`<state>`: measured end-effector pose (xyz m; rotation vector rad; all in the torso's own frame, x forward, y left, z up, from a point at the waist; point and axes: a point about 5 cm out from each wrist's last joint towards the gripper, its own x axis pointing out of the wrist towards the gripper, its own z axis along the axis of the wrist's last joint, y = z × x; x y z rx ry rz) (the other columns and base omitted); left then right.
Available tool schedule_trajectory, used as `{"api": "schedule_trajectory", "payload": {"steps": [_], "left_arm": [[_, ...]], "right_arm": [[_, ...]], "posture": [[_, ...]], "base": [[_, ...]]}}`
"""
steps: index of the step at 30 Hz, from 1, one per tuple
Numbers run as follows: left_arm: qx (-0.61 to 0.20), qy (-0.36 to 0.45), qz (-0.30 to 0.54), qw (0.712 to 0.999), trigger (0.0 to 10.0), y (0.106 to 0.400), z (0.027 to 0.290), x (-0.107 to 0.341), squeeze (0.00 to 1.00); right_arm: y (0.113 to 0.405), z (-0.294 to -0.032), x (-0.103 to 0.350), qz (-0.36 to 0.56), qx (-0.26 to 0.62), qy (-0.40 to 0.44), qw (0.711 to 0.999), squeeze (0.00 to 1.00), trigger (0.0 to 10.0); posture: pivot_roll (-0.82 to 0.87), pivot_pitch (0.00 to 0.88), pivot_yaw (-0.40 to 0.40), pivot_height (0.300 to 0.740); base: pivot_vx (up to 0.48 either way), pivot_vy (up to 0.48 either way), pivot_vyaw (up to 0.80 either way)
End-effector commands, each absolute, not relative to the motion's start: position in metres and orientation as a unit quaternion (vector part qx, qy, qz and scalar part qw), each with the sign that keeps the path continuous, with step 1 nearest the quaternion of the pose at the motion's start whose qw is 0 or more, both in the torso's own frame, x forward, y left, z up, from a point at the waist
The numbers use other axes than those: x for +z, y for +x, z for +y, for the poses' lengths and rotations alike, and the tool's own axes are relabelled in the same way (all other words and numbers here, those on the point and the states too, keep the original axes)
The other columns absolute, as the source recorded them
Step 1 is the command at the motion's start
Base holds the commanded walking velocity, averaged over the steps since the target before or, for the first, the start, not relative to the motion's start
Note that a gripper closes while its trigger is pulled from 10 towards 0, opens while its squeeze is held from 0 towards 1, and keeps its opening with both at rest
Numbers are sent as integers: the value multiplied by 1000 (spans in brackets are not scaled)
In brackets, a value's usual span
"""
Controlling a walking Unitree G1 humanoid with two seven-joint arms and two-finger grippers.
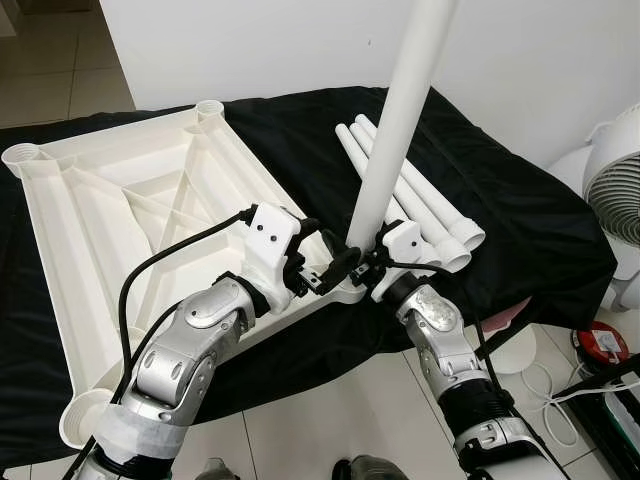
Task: Building children table
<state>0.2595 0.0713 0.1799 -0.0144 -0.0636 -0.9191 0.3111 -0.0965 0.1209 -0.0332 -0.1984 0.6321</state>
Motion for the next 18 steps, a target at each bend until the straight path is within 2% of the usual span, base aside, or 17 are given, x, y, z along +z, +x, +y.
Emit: {"api": "schedule_trajectory", "payload": {"steps": [1, 7, 14, 18], "left_arm": [[-468, -3, -38, 883, 10000, 256, 66, 184, 0], [-468, -3, -39, 883, 10000, 256, 66, 184, 0], [-468, -1, -40, 883, 10000, 256, 66, 184, 0], [-468, -1, -41, 883, 10000, 256, 66, 184, 0]], "right_arm": [[303, -107, 71, 39, 287, -17, 957, 0, 10000], [306, -109, 70, 55, 272, -2, 961, 0, 10000], [310, -109, 70, 75, 243, 54, 966, 0, 10000], [310, -109, 70, 71, 235, 43, 968, 0, 10000]], "posture": [[21, 40, -28, 740], [22, 40, -29, 740], [22, 40, -29, 740], [22, 40, -29, 740]], "base": [[0, 0, 0], [0, 0, 0], [0, 0, 0], [0, 0, 0]]}}
